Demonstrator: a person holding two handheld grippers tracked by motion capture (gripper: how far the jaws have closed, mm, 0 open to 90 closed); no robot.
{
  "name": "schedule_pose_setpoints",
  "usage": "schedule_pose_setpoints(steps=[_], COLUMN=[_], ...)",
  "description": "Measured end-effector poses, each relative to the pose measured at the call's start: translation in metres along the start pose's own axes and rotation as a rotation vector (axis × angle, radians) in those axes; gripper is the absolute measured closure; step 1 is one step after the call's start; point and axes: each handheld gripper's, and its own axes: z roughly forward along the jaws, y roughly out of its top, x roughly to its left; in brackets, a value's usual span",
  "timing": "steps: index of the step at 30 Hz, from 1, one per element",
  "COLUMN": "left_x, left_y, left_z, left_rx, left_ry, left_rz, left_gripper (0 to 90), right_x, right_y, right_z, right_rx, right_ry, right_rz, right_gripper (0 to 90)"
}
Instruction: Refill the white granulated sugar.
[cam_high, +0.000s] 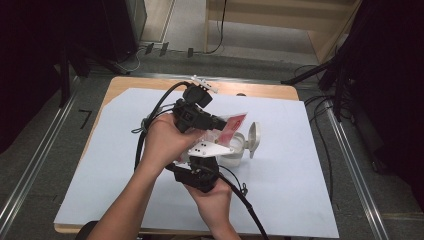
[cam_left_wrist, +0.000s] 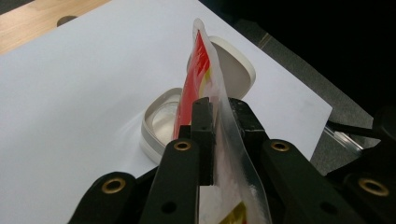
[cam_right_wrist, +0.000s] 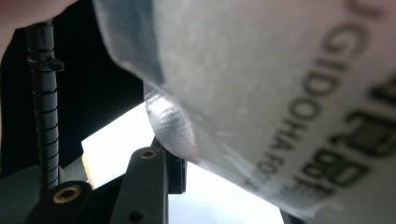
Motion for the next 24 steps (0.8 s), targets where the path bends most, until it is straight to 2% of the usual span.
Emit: schedule_pose_setpoints(steps=[15,24], left_x=[-0.0018,0.0013], left_y=[0.0004,0.0003], left_z=[-0.0007,0.0002], left_rx=[-0.006,-0.009], left_ry=[0.003,-0.005], left_rz=[0.006,-0.009], left_gripper=[82.8,82.7], right_x=[0.0005,0.0021], right_y=[0.0005,0.0005], right_z=[-0.0014,-0.0007], right_rx=[0.002,0.003], right_ry=[-0.008,-0.018], right_rz=[-0.005,-0.014], right_gripper=[64.3,64.3])
